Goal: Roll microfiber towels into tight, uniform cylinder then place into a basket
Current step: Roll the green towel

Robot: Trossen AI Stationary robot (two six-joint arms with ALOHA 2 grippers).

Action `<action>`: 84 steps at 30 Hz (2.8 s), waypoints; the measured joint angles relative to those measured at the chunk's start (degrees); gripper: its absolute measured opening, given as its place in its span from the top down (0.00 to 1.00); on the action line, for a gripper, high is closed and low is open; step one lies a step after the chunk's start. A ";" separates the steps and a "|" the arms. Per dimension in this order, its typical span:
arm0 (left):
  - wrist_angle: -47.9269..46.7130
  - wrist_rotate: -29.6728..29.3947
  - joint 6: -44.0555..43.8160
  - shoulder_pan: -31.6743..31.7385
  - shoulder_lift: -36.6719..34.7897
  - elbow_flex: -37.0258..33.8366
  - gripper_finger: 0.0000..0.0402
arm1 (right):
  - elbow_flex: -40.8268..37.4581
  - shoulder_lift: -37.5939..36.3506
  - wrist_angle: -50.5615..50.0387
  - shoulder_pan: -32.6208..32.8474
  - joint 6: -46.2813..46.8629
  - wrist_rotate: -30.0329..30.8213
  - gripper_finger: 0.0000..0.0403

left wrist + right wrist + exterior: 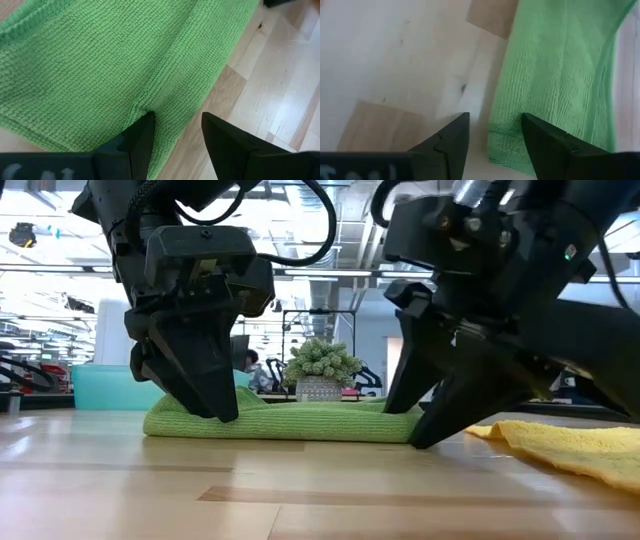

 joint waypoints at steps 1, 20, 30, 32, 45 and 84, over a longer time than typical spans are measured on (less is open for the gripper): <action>-0.06 0.02 0.00 0.02 0.00 0.00 0.59 | 0.03 0.00 -0.17 -0.20 1.07 -0.20 0.50; -0.20 -6.13 13.90 -1.81 0.09 0.00 0.59 | -0.05 1.77 0.93 -3.71 10.49 -2.78 0.89; -3.23 -16.40 18.28 -7.33 -2.49 -0.26 0.59 | -0.09 1.73 0.87 -4.62 10.53 -3.92 0.93; -5.42 -18.74 18.71 -8.52 -3.18 -0.26 0.59 | -0.12 1.71 0.86 -4.63 10.53 -4.05 0.94; -8.43 -31.16 30.27 -18.09 -4.48 -0.15 0.59 | -0.16 1.64 0.73 -4.91 10.56 -5.49 0.94; 2.57 -19.69 27.21 -7.46 -4.85 -9.68 0.72 | 1.96 1.44 0.23 -4.26 10.14 -7.76 0.96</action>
